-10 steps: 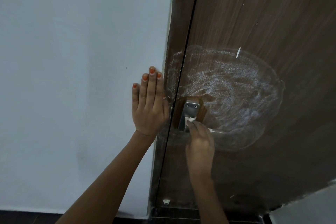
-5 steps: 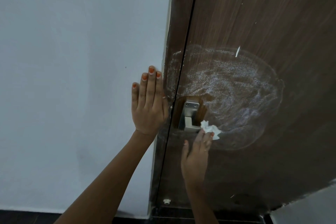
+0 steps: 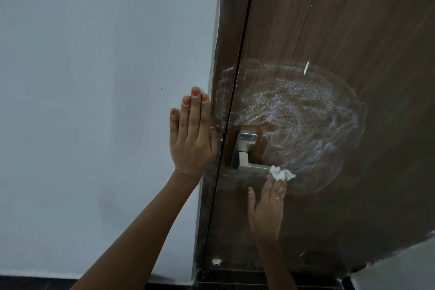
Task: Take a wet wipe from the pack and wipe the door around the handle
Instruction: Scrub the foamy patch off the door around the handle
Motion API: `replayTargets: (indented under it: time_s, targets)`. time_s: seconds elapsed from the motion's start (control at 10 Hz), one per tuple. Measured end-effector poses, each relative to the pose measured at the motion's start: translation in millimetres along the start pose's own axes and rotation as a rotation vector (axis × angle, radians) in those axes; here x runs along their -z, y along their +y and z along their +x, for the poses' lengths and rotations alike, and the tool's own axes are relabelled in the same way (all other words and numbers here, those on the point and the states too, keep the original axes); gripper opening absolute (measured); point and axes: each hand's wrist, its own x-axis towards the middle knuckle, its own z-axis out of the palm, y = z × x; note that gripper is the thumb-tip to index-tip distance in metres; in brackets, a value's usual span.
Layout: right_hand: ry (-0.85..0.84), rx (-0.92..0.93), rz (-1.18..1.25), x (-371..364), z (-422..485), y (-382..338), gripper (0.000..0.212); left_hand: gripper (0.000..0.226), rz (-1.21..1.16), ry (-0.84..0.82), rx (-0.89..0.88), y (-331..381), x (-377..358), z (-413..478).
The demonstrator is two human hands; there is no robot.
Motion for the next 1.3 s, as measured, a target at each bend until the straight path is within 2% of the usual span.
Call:
replayTargets:
  time_s: [0.1, 0.2, 0.4, 0.5, 0.8, 0.9, 1.0, 1.1, 1.2, 1.3]
  targets:
    - [0.003, 0.042, -0.005, 3, 2, 3, 0.068, 0.052, 0.0, 0.004, 0.002, 0, -1, 0]
    - [-0.001, 0.238, -0.02, 1, 2, -3, 0.065, 0.052, 0.0, 0.004, 0.002, -1, -1, 0]
    - [0.202, 0.521, -0.008, -4, 11, -3, 0.04, 0.052, 0.005, 0.001, -0.005, -1, -1, 0]
    - [0.25, 0.654, 0.021, 7, 22, -4, 0.035, 0.052, 0.01, -0.001, -0.007, -1, -1, 0]
    - [0.205, 0.569, 0.059, 34, 49, -41, 0.021, 0.052, 0.021, -0.004, -0.006, -1, 0, 1]
    - [0.222, 0.604, 0.075, 39, 41, -36, 0.021, 0.054, 0.021, -0.009, -0.008, 0, 1, 1]
    - [0.223, 0.48, 0.174, 48, 41, -31, 0.039, 0.053, 0.024, -0.011, -0.011, 0, 1, 2]
    - [0.303, 0.367, 0.267, 54, 50, -41, 0.027, 0.054, 0.027, -0.01, -0.009, 0, 2, 1]
    - [0.341, 0.387, 0.274, 55, 67, -58, 0.021, 0.053, 0.023, -0.012, -0.013, 0, 2, 2]
    - [0.281, 0.385, 0.239, 49, 72, -66, 0.029, 0.053, 0.026, -0.007, -0.014, 0, 2, 2]
